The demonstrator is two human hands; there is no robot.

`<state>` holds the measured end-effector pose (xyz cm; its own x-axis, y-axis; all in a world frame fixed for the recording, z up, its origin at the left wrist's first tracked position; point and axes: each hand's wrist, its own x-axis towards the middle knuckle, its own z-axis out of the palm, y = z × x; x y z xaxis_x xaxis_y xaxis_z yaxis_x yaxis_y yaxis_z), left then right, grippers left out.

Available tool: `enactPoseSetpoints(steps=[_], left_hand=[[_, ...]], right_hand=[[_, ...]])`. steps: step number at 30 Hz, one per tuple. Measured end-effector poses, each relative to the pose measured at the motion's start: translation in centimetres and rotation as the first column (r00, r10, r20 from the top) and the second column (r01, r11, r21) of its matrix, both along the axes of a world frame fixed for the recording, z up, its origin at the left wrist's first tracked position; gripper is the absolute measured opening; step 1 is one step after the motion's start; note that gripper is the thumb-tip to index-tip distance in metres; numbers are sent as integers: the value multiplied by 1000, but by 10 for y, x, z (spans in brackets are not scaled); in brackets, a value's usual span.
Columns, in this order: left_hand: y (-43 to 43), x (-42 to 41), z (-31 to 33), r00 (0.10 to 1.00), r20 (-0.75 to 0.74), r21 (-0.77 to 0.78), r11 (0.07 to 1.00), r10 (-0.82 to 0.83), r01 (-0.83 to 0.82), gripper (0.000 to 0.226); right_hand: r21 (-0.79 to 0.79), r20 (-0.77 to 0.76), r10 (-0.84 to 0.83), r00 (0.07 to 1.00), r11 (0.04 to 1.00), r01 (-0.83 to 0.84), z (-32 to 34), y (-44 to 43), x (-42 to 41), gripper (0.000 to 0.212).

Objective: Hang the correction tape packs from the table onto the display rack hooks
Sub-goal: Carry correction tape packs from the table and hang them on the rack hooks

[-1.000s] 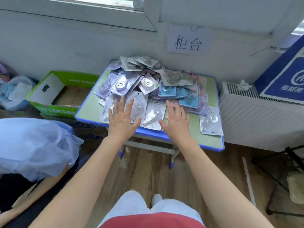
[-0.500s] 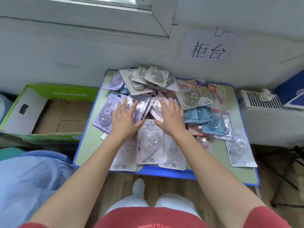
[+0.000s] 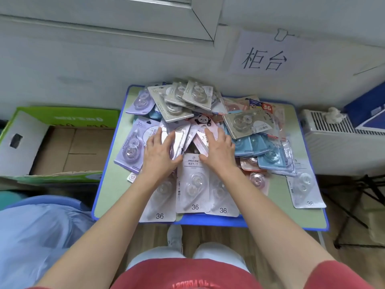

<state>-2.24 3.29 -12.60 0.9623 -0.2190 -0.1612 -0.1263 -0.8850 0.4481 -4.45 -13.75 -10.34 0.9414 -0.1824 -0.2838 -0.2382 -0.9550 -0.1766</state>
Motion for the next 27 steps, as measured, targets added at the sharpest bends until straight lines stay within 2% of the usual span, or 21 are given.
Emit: enactPoseSetpoints(steps=[4, 14, 21, 27], left_hand=[[-5, -16, 7, 1000, 14, 62, 998, 26, -27, 75], [-33, -124, 15, 993, 109, -1, 999, 45, -45, 73], [-65, -225, 12, 996, 72, 31, 999, -42, 40, 70], [-90, -283, 9, 984, 59, 43, 986, -166, 164, 68]], right_hand=[[30, 21, -31, 999, 999, 30, 1, -10, -26, 79], [77, 99, -45, 994, 996, 38, -3, -35, -136, 75], [92, 139, -123, 983, 989, 111, -10, -58, -246, 75], [79, 168, -294, 941, 956, 284, -18, -70, -329, 76]])
